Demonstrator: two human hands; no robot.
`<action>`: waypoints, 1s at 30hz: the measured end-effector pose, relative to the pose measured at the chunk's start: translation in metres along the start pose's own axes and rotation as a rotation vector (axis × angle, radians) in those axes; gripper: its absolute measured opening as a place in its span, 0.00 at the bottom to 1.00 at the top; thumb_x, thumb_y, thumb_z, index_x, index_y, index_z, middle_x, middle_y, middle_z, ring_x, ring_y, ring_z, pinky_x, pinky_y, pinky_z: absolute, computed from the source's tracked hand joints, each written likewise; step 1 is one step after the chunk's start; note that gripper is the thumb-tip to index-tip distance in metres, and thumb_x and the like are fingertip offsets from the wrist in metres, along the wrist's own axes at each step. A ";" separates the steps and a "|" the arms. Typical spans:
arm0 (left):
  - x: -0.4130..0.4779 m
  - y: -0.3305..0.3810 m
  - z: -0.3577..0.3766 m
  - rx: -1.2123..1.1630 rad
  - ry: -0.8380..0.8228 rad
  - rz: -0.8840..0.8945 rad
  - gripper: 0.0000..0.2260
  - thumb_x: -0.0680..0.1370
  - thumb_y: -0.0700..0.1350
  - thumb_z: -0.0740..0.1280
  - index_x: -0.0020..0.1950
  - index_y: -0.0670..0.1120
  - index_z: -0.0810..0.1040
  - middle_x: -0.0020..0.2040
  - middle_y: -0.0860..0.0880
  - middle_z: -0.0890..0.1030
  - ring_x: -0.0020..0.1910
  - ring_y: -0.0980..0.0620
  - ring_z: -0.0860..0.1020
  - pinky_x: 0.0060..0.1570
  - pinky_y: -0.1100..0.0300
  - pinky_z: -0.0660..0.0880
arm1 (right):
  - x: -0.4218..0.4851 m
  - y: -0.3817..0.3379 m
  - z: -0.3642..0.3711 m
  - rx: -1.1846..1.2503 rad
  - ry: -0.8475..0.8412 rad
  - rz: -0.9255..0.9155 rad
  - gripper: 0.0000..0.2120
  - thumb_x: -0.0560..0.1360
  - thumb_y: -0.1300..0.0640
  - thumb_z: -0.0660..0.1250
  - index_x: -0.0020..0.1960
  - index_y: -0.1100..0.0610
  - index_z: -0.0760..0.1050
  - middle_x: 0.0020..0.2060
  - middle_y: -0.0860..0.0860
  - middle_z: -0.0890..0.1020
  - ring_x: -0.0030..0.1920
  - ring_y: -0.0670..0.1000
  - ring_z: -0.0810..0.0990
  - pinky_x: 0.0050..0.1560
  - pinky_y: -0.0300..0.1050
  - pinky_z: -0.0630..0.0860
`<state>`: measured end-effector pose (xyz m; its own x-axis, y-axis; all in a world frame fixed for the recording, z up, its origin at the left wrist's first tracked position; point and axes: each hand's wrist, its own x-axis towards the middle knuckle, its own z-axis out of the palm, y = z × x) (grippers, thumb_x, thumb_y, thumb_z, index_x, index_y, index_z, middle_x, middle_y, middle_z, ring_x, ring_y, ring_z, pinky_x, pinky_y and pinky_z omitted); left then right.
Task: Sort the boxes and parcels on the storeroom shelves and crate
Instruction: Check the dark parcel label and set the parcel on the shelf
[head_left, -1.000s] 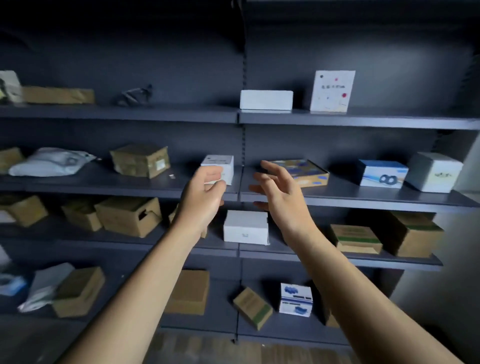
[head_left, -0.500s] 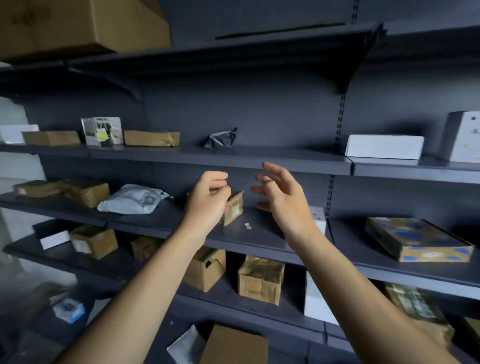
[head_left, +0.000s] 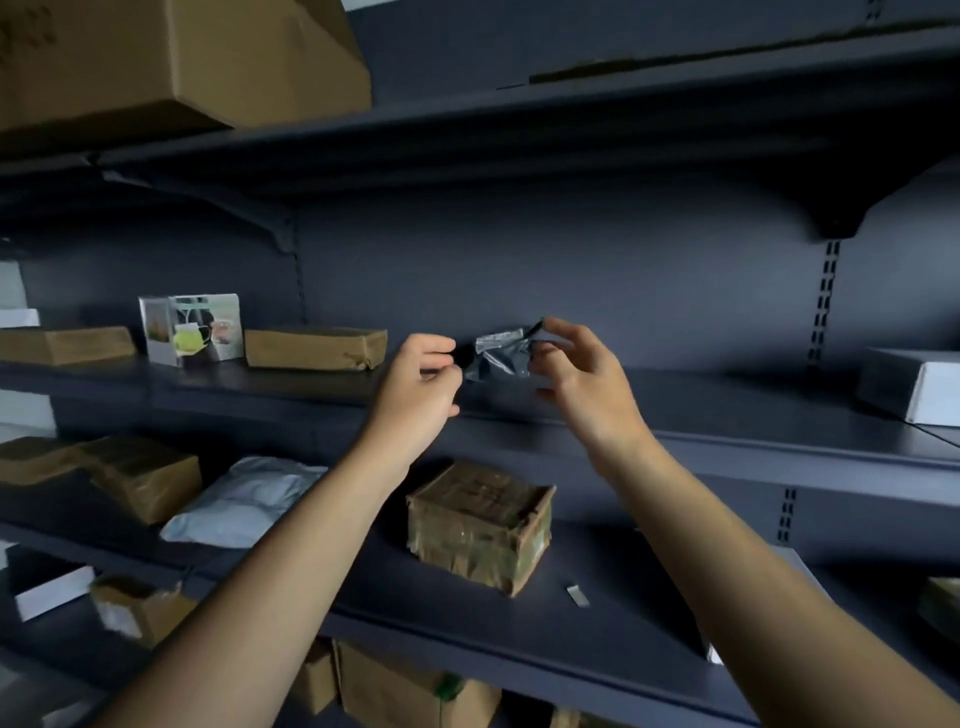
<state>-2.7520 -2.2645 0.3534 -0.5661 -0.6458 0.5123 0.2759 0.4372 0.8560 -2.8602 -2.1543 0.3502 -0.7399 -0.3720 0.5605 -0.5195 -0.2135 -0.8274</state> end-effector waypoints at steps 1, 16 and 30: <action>0.013 -0.004 -0.002 0.001 -0.009 0.010 0.10 0.80 0.35 0.59 0.58 0.46 0.73 0.58 0.45 0.75 0.55 0.46 0.78 0.47 0.56 0.79 | 0.011 0.003 0.006 -0.031 0.014 -0.003 0.11 0.80 0.60 0.61 0.61 0.52 0.73 0.52 0.51 0.81 0.56 0.53 0.80 0.63 0.58 0.74; 0.194 -0.078 -0.016 0.329 -0.477 -0.070 0.03 0.75 0.40 0.59 0.42 0.47 0.69 0.41 0.45 0.71 0.42 0.46 0.73 0.47 0.56 0.74 | 0.124 0.056 0.076 -0.656 0.224 0.276 0.22 0.81 0.52 0.60 0.71 0.61 0.65 0.63 0.62 0.77 0.64 0.61 0.74 0.58 0.45 0.68; 0.220 -0.108 0.020 0.062 -0.596 -0.236 0.06 0.77 0.43 0.69 0.44 0.48 0.72 0.40 0.51 0.74 0.42 0.55 0.73 0.51 0.54 0.77 | 0.136 0.084 0.073 -0.741 0.226 0.298 0.19 0.79 0.44 0.60 0.53 0.61 0.71 0.43 0.56 0.79 0.48 0.57 0.79 0.45 0.46 0.70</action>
<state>-2.9217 -2.4413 0.3723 -0.9454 -0.2787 0.1687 0.0554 0.3727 0.9263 -2.9730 -2.2892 0.3540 -0.9179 -0.1117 0.3809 -0.3770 0.5452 -0.7487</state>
